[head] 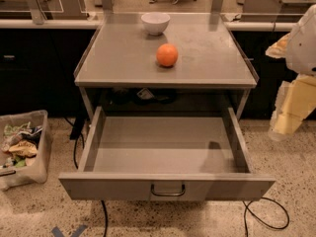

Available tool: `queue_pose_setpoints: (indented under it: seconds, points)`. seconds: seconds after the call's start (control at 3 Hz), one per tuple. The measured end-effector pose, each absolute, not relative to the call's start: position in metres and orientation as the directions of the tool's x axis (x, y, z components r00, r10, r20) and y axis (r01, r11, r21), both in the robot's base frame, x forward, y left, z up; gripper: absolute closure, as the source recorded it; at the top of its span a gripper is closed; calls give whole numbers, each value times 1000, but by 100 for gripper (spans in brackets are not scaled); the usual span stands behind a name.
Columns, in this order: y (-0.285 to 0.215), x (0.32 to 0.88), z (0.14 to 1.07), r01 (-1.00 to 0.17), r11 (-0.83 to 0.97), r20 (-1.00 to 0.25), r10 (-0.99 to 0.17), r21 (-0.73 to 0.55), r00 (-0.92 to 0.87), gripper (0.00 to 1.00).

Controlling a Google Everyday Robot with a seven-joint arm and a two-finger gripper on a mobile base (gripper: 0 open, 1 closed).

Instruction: Close top drawer

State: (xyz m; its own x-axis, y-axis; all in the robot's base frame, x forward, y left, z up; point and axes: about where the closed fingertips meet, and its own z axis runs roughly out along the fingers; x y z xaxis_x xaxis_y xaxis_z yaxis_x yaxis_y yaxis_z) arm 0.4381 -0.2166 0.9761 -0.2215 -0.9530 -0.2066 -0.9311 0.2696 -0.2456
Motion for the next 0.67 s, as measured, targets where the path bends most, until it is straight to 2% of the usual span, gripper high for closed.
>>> queue_pose_setpoints:
  seconds: [0.33,0.67]
  points:
    - [-215,437,977,-927,269,-207,-954,-262,-218,0]
    - [-223,427,941,-931,303,-226,-940,-204,-256,0]
